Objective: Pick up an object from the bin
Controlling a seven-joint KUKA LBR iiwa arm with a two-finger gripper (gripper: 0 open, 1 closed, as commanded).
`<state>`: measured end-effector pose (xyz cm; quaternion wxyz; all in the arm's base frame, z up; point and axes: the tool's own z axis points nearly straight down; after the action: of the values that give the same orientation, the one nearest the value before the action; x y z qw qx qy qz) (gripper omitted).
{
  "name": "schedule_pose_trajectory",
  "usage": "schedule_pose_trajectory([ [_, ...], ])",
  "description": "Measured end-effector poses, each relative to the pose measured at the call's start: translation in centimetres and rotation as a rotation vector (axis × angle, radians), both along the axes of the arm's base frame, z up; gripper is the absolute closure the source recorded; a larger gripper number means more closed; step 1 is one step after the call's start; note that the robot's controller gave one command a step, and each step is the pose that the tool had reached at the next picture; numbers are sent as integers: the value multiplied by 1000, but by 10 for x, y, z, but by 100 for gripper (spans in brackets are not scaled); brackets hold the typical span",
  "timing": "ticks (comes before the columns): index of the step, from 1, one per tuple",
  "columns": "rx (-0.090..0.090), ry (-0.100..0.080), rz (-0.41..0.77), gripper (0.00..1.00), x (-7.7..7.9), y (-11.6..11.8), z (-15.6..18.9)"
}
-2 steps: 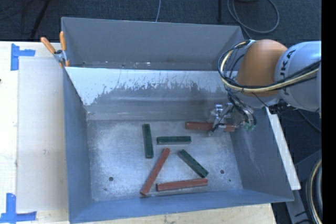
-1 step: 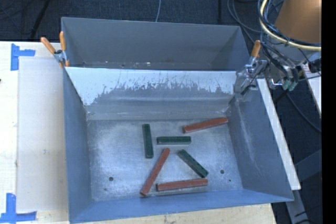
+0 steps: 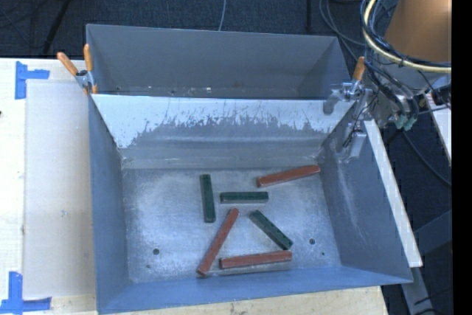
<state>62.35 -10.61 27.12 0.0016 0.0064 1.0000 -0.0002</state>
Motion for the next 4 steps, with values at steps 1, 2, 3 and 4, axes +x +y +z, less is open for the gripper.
schedule_pose_trajectory([
  [1,4,14,-34,0,-53,70,-109],
  [2,0,5,39,0,-10,40,-201],
  [3,0,2,40,100,-9,40,-197],
  [4,-1,-7,29,100,-11,32,-72],
])
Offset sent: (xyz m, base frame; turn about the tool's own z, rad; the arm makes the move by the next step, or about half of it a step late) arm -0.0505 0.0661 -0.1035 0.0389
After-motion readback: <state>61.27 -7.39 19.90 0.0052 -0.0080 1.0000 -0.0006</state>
